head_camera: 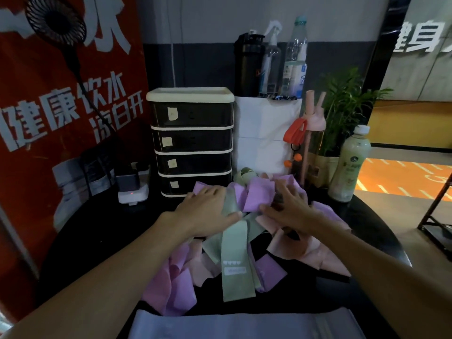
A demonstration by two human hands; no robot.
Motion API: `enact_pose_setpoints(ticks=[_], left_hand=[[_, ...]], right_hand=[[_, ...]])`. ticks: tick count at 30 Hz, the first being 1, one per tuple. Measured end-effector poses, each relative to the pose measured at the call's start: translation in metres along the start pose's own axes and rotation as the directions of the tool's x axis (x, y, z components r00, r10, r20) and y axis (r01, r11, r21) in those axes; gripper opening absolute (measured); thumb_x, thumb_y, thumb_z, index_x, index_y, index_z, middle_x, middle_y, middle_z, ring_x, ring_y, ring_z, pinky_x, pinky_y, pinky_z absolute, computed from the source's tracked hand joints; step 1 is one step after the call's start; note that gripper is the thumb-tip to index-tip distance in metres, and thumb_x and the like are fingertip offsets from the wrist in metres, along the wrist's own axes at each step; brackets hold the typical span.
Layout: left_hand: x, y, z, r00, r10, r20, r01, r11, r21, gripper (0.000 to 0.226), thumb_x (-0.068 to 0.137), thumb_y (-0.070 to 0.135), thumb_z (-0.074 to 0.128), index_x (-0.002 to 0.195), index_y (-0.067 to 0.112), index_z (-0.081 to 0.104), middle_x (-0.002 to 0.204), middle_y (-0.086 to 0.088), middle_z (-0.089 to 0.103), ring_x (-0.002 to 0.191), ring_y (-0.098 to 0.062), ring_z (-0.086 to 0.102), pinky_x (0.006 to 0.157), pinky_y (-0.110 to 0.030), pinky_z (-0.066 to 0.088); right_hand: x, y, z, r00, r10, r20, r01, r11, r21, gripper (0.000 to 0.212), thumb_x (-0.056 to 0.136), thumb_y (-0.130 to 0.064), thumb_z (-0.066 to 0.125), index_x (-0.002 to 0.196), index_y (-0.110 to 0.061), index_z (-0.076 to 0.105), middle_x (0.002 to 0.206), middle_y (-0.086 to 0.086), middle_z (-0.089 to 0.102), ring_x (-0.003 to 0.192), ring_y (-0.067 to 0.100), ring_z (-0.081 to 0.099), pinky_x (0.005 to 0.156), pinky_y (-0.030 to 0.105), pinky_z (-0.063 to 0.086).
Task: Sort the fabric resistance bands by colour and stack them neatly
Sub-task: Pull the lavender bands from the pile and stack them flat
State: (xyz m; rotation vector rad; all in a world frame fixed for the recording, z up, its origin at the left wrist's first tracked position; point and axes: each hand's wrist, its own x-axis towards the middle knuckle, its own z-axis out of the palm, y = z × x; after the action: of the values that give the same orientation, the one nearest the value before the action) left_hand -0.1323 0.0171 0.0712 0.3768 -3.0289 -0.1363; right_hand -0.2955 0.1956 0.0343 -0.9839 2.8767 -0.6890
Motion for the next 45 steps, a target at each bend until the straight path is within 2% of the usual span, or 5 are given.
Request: enact_pose_setpoints(ticks=[9,19,27,32,45], left_hand=[[0.019,0.010,0.010,1.000,0.014,0.009,-0.013,0.994,-0.107,0.057,0.100,0.061,0.022,0.154,0.049,0.007,0.165,0.013,0.008,0.151,-0.022,0.014,0.116,-0.059,0.019],[0.020,0.002,0.021,1.000,0.025,0.014,-0.027,0.993,0.119,0.066,0.092,0.074,0.022,0.149,0.042,0.033,0.162,0.014,0.010,0.148,-0.017,0.013,0.108,-0.059,0.026],[0.020,0.001,0.023,0.998,-0.047,0.049,0.034,0.970,0.241,0.084,0.086,0.079,0.026,0.148,0.023,0.034,0.165,0.005,0.006,0.147,-0.023,0.015,0.104,-0.060,0.027],[0.022,0.001,0.027,1.000,0.026,0.009,-0.027,0.985,0.170,0.076,0.091,0.068,0.042,0.148,0.018,0.035,0.163,0.009,0.010,0.146,-0.020,0.019,0.106,-0.054,0.033],[0.017,-0.037,0.018,0.915,-0.215,-0.341,0.119,0.953,-0.280,0.030,0.094,0.026,0.063,0.110,0.004,0.051,0.110,-0.010,0.044,0.107,-0.034,0.049,0.087,-0.037,0.037]], right_hand=[[-0.022,-0.012,0.008,0.973,-0.230,0.036,0.210,0.934,0.290,0.071,0.088,-0.035,0.068,0.147,-0.030,0.028,0.113,-0.012,0.057,0.100,-0.013,0.055,0.080,0.002,0.035],[-0.029,0.036,-0.017,0.984,-0.080,0.160,0.118,0.963,-0.241,0.057,0.077,-0.072,0.020,0.129,-0.056,0.034,0.159,-0.014,0.011,0.147,0.022,0.007,0.111,0.060,0.019],[-0.022,0.028,-0.016,0.978,-0.174,-0.115,0.169,0.984,-0.055,0.059,0.087,-0.064,0.043,0.141,-0.041,0.030,0.149,-0.016,0.031,0.143,0.017,0.021,0.113,0.053,0.017],[-0.018,0.013,-0.006,0.917,-0.336,0.214,0.381,0.896,-0.228,0.090,0.066,-0.083,0.045,0.147,-0.050,0.020,0.160,-0.019,0.000,0.148,0.016,-0.010,0.115,0.057,0.003],[-0.009,0.040,-0.006,0.917,-0.303,-0.258,0.336,0.937,0.093,0.011,0.084,-0.029,0.061,0.083,-0.022,0.070,0.085,-0.009,0.062,0.080,0.014,0.056,0.072,0.037,0.049]])
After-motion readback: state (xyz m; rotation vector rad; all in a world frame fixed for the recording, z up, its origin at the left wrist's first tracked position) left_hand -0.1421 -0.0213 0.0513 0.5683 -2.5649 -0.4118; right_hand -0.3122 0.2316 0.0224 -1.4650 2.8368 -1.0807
